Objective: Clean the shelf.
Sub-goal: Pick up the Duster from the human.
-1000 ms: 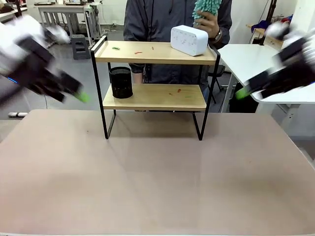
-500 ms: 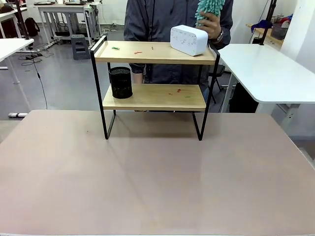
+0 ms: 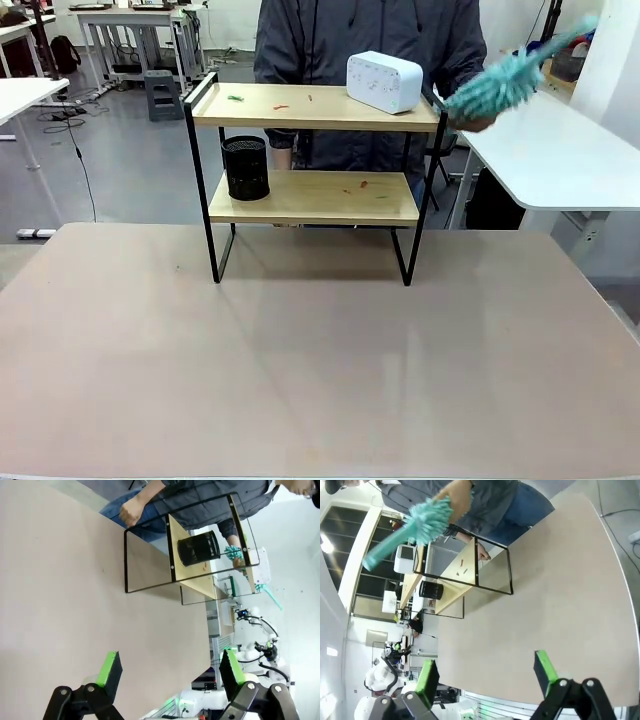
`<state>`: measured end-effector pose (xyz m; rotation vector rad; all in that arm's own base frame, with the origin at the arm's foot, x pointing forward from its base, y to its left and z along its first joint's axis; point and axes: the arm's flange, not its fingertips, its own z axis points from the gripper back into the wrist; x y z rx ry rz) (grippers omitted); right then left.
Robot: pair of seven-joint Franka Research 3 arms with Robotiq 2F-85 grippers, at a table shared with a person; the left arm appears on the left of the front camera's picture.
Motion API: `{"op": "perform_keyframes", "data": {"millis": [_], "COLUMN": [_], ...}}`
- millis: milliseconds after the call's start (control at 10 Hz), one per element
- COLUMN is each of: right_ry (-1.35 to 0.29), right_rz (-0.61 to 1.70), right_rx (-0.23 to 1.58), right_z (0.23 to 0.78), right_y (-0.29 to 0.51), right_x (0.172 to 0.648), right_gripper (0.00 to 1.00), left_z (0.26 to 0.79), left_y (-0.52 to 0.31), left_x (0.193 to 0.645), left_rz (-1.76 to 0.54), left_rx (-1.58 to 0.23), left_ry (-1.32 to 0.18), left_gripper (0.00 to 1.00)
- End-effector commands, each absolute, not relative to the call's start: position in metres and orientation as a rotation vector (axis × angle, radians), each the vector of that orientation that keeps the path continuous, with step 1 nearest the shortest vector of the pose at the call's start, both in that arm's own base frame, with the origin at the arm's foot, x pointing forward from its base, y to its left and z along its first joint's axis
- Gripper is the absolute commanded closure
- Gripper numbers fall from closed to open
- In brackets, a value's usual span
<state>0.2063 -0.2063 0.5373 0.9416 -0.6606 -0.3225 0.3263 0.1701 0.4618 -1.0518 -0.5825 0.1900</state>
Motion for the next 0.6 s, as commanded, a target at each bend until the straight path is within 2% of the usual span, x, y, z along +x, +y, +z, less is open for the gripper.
{"op": "perform_keyframes", "data": {"millis": [0,300,400,500], "right_ry": [-0.688,-0.667,-0.611,-0.555], "right_rz": [-0.311,-0.331,-0.266,-0.314], "right_rx": [0.949,0.938,1.019,1.049], "right_z": [0.533,0.536,0.54,0.554], "right_y": [-0.218,-0.21,-0.205,-0.194], "right_x": [0.199,0.201,0.216,0.249], "right_gripper": [0.0,0.0,0.0,0.0], "left_z": [0.465,0.465,0.465,0.465], "left_y": [0.174,0.174,0.174,0.174], "left_x": [0.321,0.321,0.321,0.321], "left_rz": [0.174,0.174,0.174,0.174], "left_rx": [-1.061,-1.061,-1.061,-1.061], "left_ry": [-0.611,-0.611,-0.611,-0.611], "left_gripper": [0.0,0.0,0.0,0.0]}}
